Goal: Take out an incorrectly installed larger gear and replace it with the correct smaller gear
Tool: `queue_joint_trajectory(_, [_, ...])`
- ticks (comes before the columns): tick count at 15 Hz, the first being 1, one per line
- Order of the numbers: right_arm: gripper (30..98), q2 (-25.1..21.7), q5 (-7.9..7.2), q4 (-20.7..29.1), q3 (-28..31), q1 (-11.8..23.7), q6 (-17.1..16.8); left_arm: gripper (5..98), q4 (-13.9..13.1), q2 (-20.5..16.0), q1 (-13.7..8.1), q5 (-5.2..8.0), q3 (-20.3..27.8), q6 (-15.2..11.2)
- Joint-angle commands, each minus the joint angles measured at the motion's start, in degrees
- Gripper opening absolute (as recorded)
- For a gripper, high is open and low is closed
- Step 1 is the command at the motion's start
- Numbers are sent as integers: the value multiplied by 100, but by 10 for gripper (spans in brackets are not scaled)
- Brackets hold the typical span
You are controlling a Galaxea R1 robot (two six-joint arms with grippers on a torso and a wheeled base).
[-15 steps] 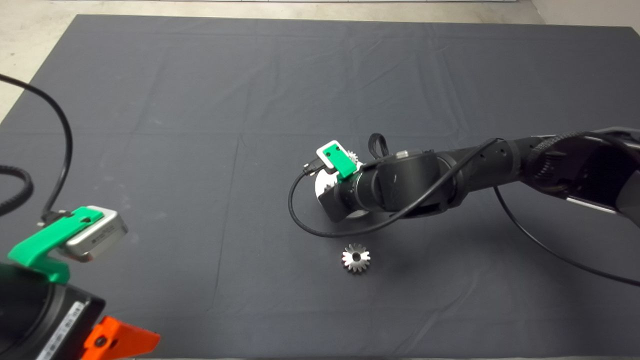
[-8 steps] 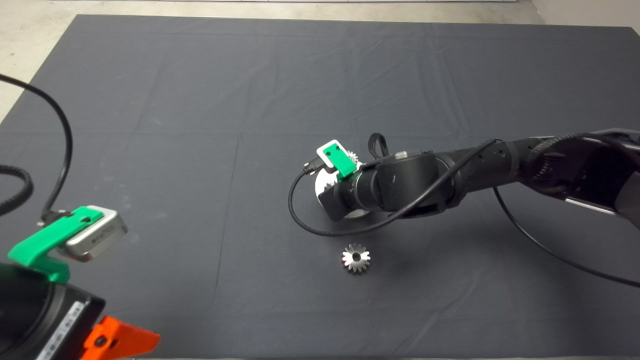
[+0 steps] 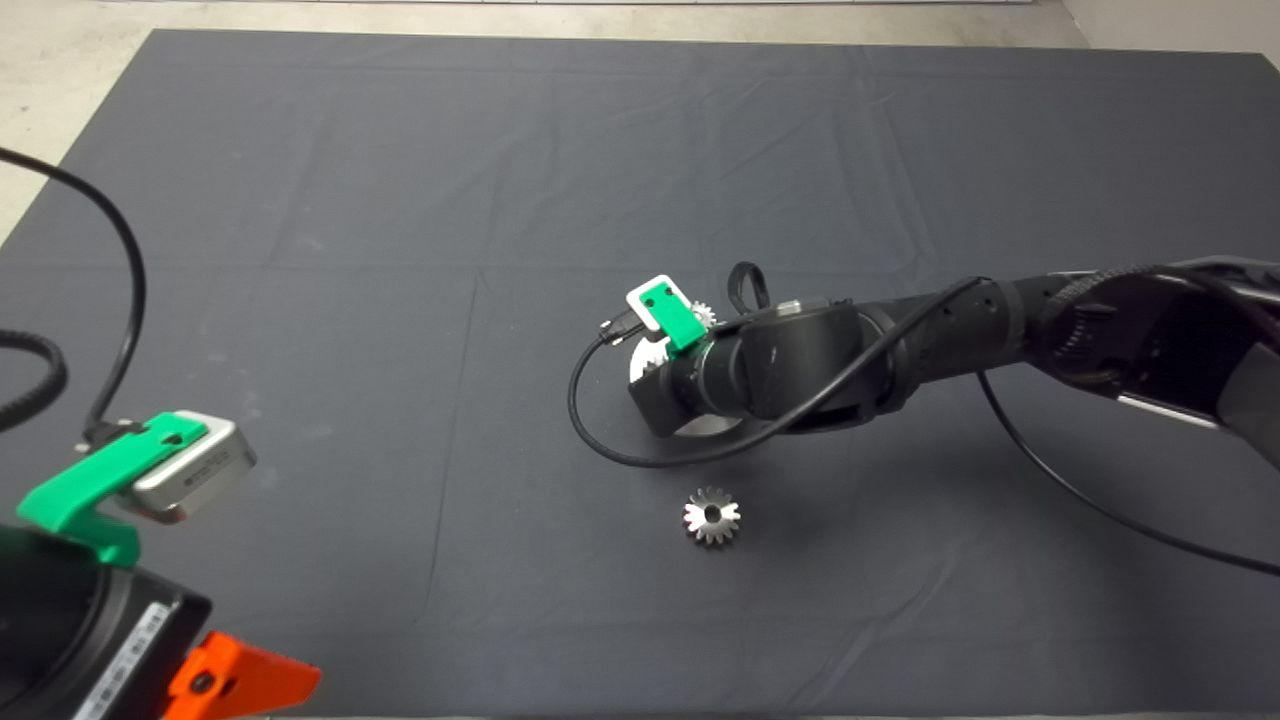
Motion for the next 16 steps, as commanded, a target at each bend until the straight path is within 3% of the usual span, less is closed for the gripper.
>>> queue_joint_trajectory(1, [395,97,-135,-233,-48,110,4,976,-90,-26,-12,6,65,-20])
queue_joint_trajectory(16, [395,75,-152,-233,-48,-4,-10,976,-90,-17,-12,-11,65,-12])
